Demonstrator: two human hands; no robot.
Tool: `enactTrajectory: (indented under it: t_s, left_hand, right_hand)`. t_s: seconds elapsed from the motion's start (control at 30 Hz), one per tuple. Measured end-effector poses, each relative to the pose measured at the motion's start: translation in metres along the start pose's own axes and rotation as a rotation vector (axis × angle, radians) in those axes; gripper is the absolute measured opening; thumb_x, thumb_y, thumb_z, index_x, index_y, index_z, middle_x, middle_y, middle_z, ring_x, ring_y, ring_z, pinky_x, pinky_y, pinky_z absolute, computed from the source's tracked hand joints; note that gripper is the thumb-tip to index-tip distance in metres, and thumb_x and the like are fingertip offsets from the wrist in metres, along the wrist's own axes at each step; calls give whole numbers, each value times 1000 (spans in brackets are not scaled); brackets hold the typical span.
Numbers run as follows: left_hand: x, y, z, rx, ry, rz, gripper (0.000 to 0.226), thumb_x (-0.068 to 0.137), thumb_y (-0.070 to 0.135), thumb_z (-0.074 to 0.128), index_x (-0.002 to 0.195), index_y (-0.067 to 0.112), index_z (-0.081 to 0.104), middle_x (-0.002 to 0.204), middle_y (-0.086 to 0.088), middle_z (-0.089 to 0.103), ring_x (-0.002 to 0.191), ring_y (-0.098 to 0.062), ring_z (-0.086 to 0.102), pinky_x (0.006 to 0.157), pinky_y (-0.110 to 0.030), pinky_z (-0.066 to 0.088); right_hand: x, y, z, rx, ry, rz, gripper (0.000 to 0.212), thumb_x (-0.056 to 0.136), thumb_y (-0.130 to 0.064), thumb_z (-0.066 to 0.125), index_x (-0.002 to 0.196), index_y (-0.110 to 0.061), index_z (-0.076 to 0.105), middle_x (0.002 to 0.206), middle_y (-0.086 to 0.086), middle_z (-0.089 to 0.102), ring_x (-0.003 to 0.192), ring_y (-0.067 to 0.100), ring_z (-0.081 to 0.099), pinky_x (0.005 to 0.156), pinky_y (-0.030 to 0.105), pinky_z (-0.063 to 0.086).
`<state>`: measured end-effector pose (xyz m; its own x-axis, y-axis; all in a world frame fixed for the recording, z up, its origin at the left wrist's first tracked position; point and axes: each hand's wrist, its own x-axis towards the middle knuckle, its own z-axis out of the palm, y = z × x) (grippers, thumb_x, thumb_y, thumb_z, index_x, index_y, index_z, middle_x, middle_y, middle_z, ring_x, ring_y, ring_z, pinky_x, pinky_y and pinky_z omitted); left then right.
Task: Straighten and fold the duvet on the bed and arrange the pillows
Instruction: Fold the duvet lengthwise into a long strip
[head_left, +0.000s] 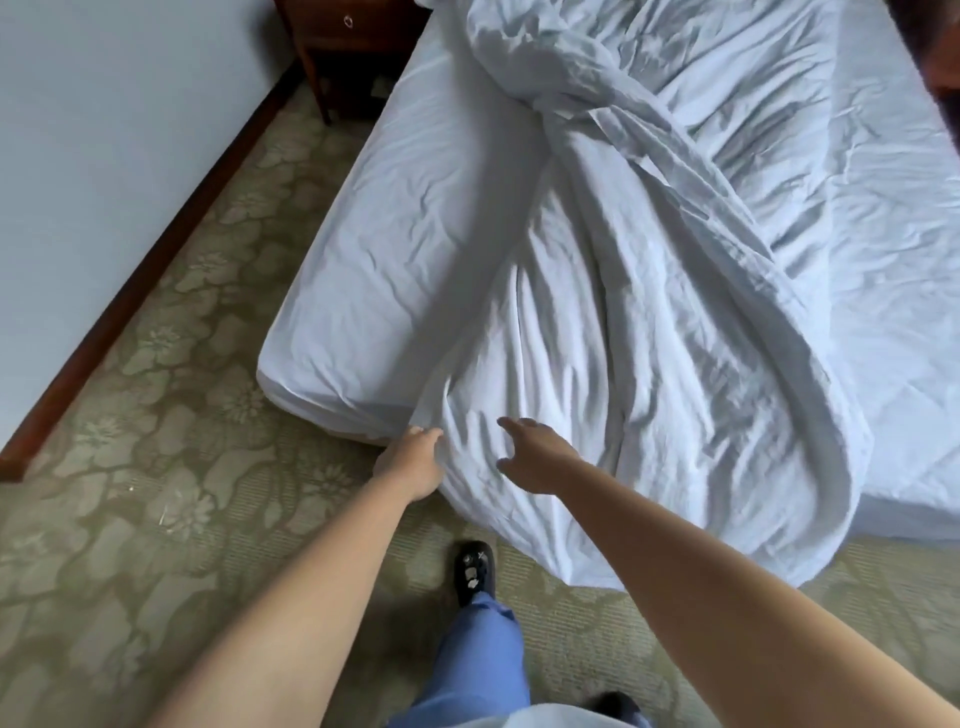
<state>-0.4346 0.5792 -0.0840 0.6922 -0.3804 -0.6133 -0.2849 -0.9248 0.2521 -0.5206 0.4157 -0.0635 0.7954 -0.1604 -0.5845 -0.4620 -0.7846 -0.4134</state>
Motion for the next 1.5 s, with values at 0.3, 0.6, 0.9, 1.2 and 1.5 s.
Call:
enactTrajectory:
  t_s: [0.3, 0.6, 0.9, 1.2, 1.5]
  left_hand:
    - [114, -35, 16, -806, 4, -371, 42, 97, 18, 39, 139, 23, 41, 133, -4, 53, 115, -29, 54, 93, -38, 49]
    - [143, -35, 4, -1524, -397, -398, 28, 80, -11, 33, 70, 10, 50, 59, -4, 42, 41, -8, 37, 36, -16, 21]
    - [129, -29, 31, -389, -103, 342, 100, 53, 33, 85, 138, 18, 36, 129, -6, 55, 118, -26, 54, 95, -41, 49]
    - [80, 18, 28, -461, -135, 254, 101, 83, 51, 59, 147, 39, -18, 141, -8, 47, 121, -28, 53, 96, -41, 46]
    - [-31, 66, 10, -923, 312, 129, 27, 91, 21, 56, 107, 18, 34, 98, -2, 57, 84, -20, 56, 71, -35, 48]
  right_hand:
    - [100, -31, 36, -14, -69, 85, 85, 85, -46, 62, 150, -31, 9, 155, 15, 15, 144, 29, 16, 112, 40, 28]
    - [128, -36, 66, -14, 74, 289, 85, 84, -19, 61, 151, -23, 9, 147, 19, 29, 131, 35, 36, 103, 39, 35]
    - [124, -31, 1, 810, 434, 632, 41, 65, -18, 44, 97, -20, 69, 87, 6, 67, 93, 28, 60, 76, 28, 47]
    - [68, -41, -27, 1061, 387, 390, 42, 63, -23, 39, 95, -16, 64, 93, 8, 66, 84, 22, 61, 65, 26, 48]
    - [-27, -23, -57, 797, 543, 54, 36, 90, -31, 56, 122, -19, 47, 110, 0, 57, 101, 20, 55, 88, 29, 44]
